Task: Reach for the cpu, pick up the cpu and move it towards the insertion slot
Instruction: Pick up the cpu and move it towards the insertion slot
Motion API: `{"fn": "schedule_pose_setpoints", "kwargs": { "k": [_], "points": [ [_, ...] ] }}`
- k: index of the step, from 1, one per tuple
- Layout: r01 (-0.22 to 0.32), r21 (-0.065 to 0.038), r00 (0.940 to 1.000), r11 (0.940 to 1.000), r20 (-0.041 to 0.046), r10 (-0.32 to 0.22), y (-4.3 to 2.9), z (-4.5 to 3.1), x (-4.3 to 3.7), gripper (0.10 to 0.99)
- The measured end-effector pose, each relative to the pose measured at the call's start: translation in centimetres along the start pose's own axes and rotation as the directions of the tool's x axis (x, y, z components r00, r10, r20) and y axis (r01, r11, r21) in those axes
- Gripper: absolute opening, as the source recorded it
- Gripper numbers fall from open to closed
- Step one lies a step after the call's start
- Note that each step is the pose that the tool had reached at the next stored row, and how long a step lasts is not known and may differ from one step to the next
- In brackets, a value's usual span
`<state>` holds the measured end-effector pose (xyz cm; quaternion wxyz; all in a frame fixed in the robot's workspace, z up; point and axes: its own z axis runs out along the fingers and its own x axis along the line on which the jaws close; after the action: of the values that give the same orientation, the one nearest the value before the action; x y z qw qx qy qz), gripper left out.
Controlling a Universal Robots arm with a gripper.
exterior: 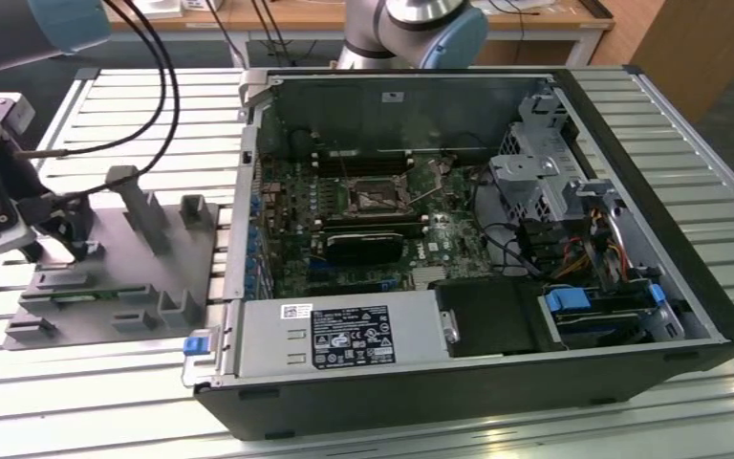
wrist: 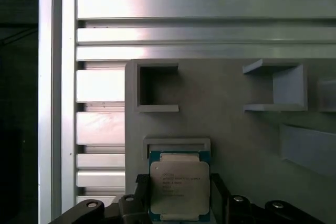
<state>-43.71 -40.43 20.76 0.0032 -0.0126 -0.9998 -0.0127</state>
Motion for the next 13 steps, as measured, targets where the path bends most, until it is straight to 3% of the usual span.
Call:
{"fn": "schedule_pose_setpoints", "kwargs": {
  "k": [13],
  "points": [
    [-0.008,0.000,1.0000,1.0000,0.0016,0.008,0.28,-5.34,0.04,0.545]
  ]
}}
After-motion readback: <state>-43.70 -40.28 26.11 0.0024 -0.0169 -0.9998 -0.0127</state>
